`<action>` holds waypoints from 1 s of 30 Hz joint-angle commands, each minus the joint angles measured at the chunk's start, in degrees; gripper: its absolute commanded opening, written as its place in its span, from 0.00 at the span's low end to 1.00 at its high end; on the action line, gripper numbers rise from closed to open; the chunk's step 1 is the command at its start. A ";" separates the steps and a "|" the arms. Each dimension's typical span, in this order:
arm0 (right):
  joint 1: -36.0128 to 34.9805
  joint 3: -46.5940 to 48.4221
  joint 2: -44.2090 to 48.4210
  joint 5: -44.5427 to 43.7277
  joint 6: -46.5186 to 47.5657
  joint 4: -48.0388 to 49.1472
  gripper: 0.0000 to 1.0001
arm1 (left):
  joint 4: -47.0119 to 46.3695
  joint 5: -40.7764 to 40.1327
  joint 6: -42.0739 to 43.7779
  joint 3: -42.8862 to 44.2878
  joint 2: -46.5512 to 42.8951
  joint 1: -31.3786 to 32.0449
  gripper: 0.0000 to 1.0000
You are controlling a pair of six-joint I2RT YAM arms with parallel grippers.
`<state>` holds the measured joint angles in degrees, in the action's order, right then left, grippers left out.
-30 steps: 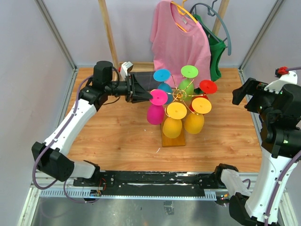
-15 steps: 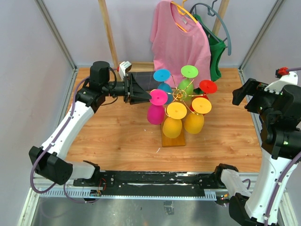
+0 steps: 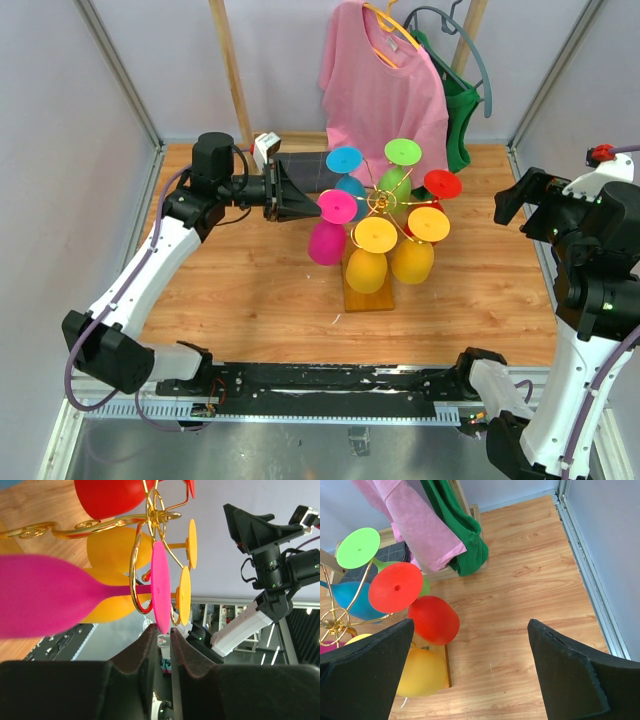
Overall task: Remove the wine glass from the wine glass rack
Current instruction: Pick up the wine glass from the wine rack.
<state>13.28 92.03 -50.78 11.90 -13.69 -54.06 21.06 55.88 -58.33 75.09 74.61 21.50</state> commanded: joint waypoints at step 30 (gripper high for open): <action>0.70 -0.47 1.28 -1.04 0.79 -0.26 0.98 | -3.74 4.04 -1.67 -1.38 0.45 -0.31 0.08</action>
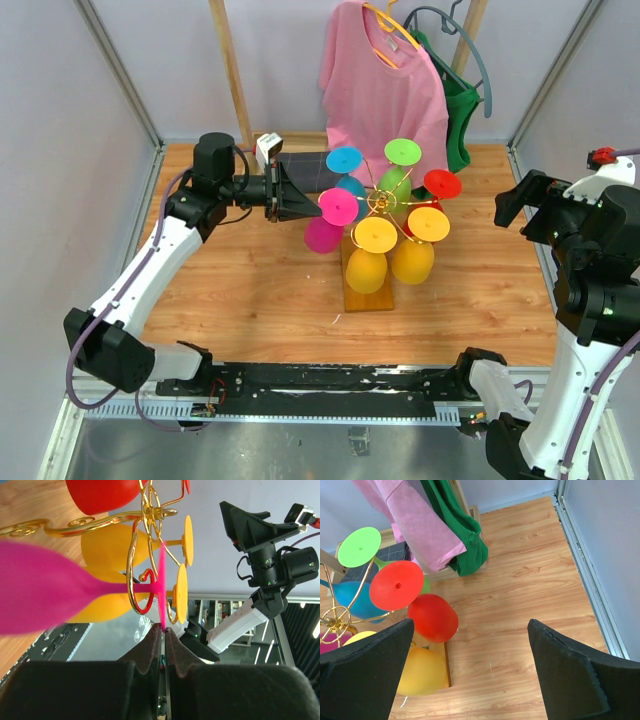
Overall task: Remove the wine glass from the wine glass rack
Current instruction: Pick up the wine glass from the wine rack.
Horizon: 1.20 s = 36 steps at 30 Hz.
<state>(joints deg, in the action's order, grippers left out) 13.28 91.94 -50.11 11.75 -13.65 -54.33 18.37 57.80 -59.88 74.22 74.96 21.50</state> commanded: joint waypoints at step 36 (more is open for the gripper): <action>0.70 -0.14 0.89 -1.26 1.04 -1.37 0.98 | 5.48 -7.46 -1.85 -0.29 -4.02 1.05 0.40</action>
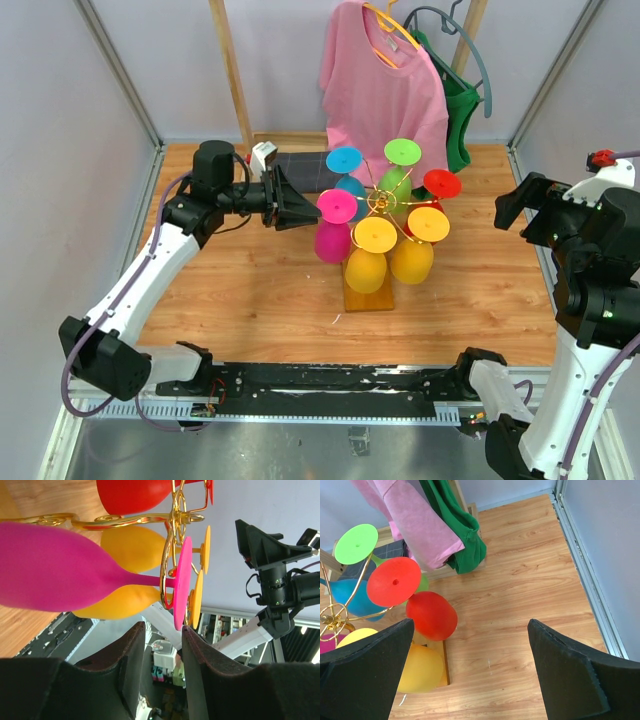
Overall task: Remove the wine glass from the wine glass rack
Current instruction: Pick up the wine glass from the wine rack.
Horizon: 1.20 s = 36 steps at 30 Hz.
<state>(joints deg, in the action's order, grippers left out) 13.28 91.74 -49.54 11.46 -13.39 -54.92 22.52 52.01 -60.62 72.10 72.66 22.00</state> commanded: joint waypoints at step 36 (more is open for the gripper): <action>0.70 -1.31 0.85 -1.46 1.30 -0.63 0.98 | -1.43 0.59 -2.00 3.80 1.08 0.59 0.01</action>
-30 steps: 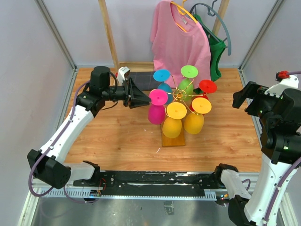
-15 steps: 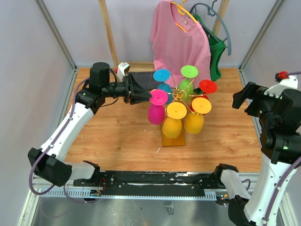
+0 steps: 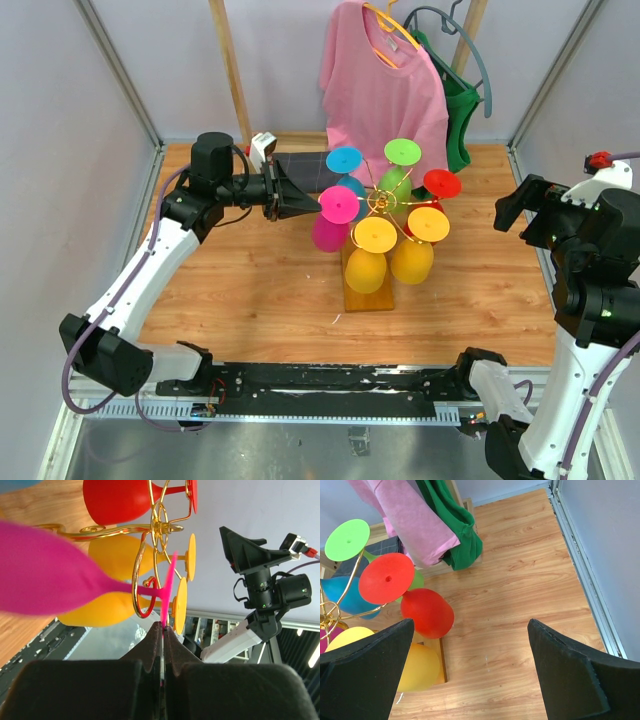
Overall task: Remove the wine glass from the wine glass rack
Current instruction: Pick up the wine glass from the wine rack.
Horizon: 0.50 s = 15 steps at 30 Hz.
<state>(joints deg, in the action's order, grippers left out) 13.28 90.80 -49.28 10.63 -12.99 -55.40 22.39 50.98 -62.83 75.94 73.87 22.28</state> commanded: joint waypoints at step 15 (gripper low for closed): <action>0.70 -0.45 1.02 -0.61 0.78 -0.28 0.98 | -3.68 2.64 -0.99 -1.85 -0.66 0.23 0.00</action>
<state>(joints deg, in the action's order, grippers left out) 13.28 90.56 -48.86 10.46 -12.99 -55.42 20.73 51.51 -63.29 74.24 73.87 22.26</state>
